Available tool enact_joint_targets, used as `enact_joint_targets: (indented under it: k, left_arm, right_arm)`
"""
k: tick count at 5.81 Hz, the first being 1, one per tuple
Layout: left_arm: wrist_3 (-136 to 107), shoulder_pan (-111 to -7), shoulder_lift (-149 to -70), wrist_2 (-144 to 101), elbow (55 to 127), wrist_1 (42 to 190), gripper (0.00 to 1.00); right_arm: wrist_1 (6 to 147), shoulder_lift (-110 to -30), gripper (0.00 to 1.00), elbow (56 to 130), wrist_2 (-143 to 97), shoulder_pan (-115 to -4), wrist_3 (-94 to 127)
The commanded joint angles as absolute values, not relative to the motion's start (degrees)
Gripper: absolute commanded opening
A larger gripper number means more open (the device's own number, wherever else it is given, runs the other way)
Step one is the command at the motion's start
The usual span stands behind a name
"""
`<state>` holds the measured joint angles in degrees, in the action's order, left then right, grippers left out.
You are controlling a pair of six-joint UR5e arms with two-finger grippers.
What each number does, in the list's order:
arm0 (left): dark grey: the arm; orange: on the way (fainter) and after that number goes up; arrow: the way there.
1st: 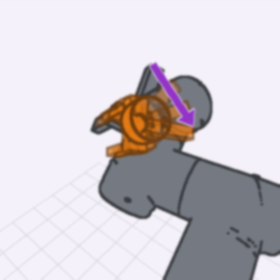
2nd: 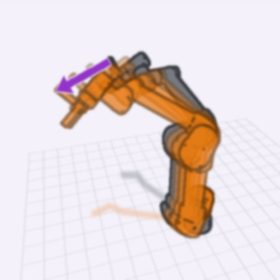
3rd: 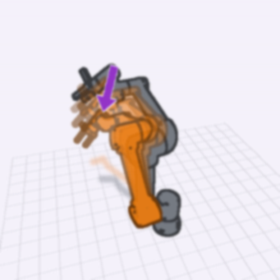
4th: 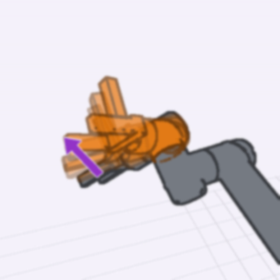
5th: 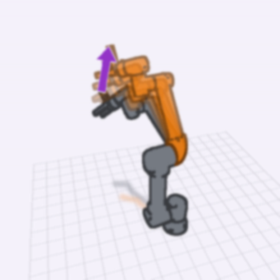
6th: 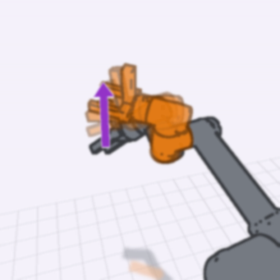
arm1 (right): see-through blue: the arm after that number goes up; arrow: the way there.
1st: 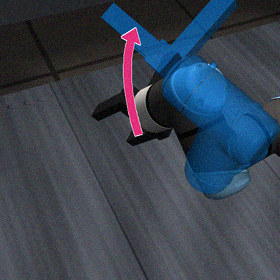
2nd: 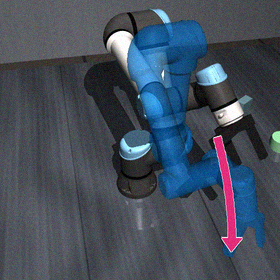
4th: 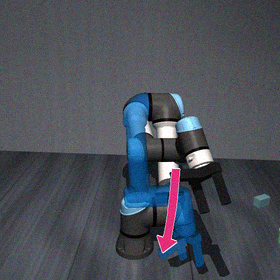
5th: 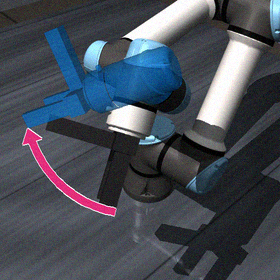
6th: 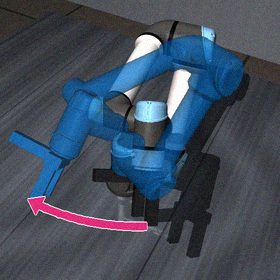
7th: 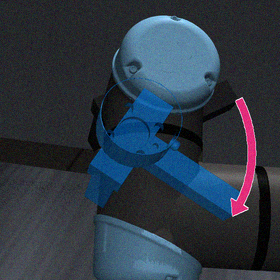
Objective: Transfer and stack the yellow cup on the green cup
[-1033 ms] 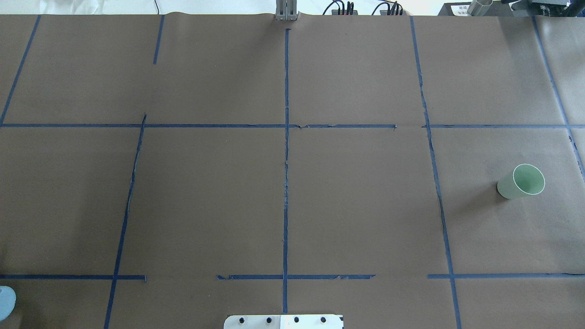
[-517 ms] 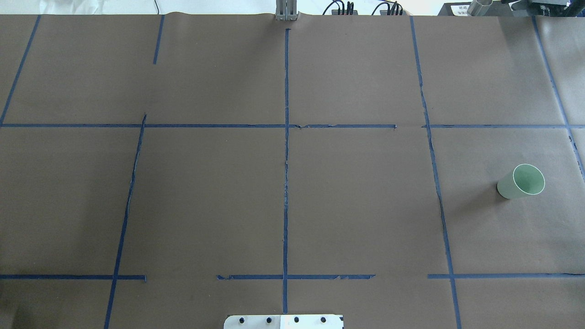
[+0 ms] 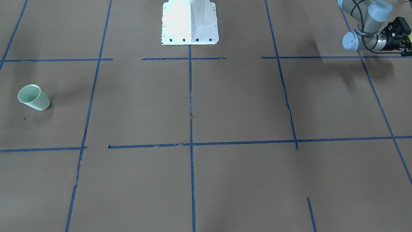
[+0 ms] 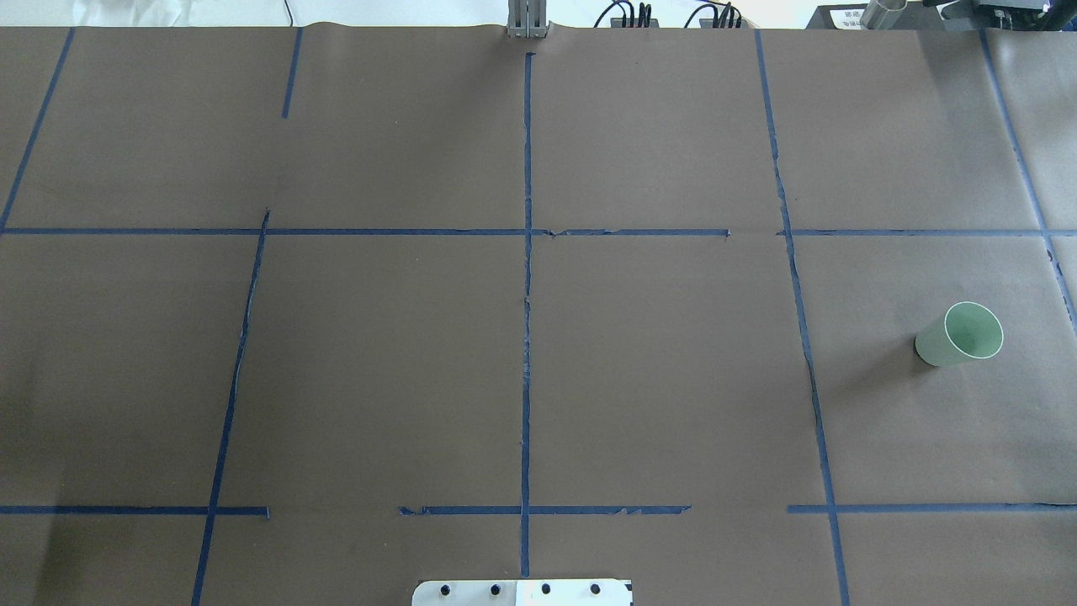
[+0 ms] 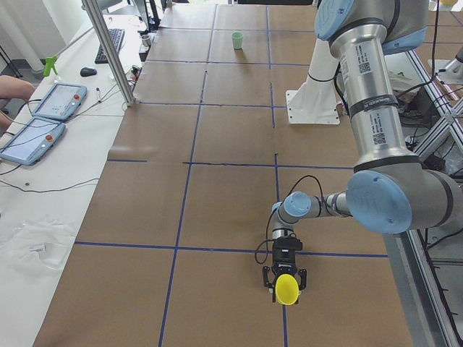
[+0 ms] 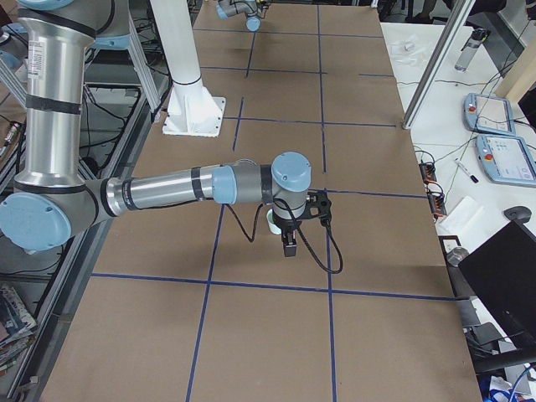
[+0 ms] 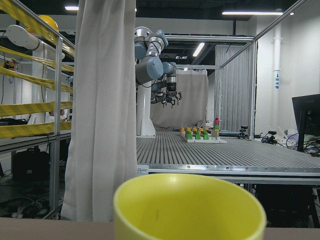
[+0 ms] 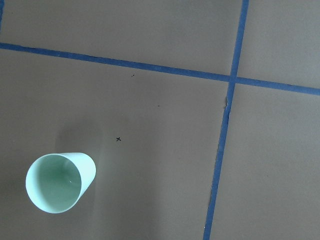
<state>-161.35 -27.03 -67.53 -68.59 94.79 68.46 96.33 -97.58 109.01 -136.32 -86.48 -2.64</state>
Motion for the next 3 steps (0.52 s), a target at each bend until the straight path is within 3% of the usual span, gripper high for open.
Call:
enact_joint_targets:
  k: [1,3]
  left_arm:
    - [-143.28,-42.73,-68.73,-56.65,95.71,77.37,0.58]
    - [-115.73,-57.94,-74.16,-51.52,95.54,94.64,0.58]
  right_arm:
    - [96.33,-97.56,1.0,108.98,-136.32,-86.48,-2.64]
    - [96.33,-97.47,1.0,108.72,-136.23,-86.4,-2.81]
